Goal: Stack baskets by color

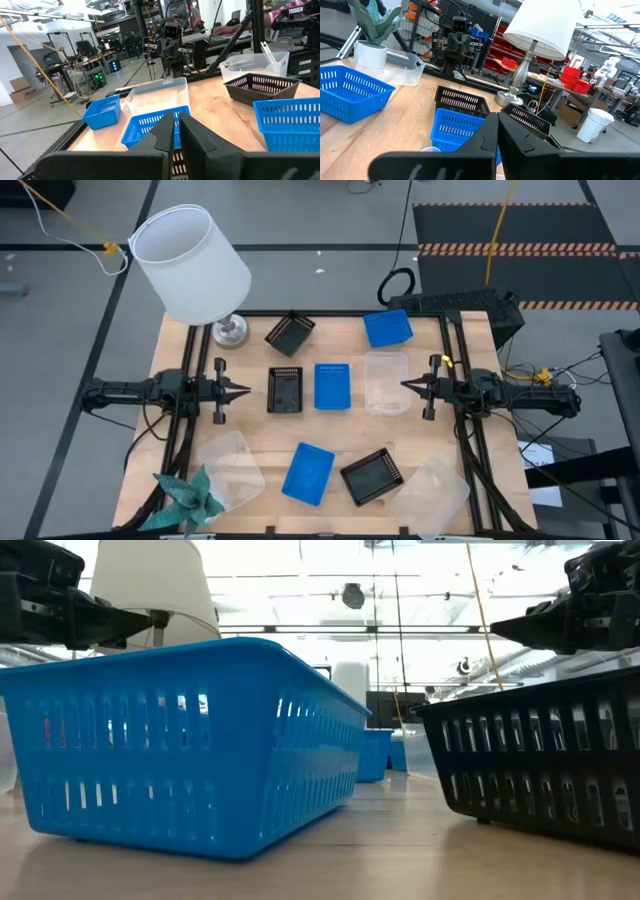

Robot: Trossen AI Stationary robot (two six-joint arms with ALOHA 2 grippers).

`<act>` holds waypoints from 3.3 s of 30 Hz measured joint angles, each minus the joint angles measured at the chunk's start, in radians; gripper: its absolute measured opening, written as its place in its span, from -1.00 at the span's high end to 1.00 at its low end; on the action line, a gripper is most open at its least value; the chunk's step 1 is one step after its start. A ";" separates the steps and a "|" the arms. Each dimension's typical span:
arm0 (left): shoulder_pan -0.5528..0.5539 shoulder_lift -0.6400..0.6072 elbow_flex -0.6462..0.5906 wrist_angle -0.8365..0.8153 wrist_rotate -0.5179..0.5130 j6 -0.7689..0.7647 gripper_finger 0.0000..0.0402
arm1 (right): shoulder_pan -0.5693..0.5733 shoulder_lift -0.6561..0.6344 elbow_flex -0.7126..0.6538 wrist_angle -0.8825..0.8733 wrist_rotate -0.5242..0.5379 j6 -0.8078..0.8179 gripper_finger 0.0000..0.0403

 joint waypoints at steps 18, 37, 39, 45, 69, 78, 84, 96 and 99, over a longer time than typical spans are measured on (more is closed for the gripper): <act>0.000 0.000 0.000 0.000 0.000 0.000 0.85 | 0.000 0.000 0.000 0.000 0.000 0.000 1.00; 0.000 0.000 0.000 0.000 0.000 0.000 0.85 | 0.000 0.000 0.000 0.000 0.000 0.000 1.00; 0.000 0.000 0.000 0.000 0.000 0.000 0.85 | 0.000 0.000 0.000 0.000 0.000 0.000 1.00; 0.000 0.000 0.000 0.000 0.000 0.000 0.85 | 0.000 0.000 0.000 0.000 0.000 0.000 1.00; 0.000 0.000 0.000 0.000 0.000 0.000 0.85 | 0.000 0.000 0.000 0.000 0.000 0.000 1.00; 0.000 0.000 0.000 0.000 0.000 0.000 0.85 | 0.000 0.000 0.000 0.000 -0.001 0.000 1.00; 0.000 0.000 0.000 0.005 0.000 0.000 0.85 | 0.000 0.000 0.000 0.000 -0.001 0.019 1.00; 0.000 0.000 -0.001 0.034 -0.004 0.000 0.85 | 0.000 0.000 0.000 0.000 -0.001 0.180 1.00; 0.000 0.000 -0.001 0.034 -0.003 -0.015 0.85 | 0.000 0.000 0.000 0.000 -0.001 0.236 1.00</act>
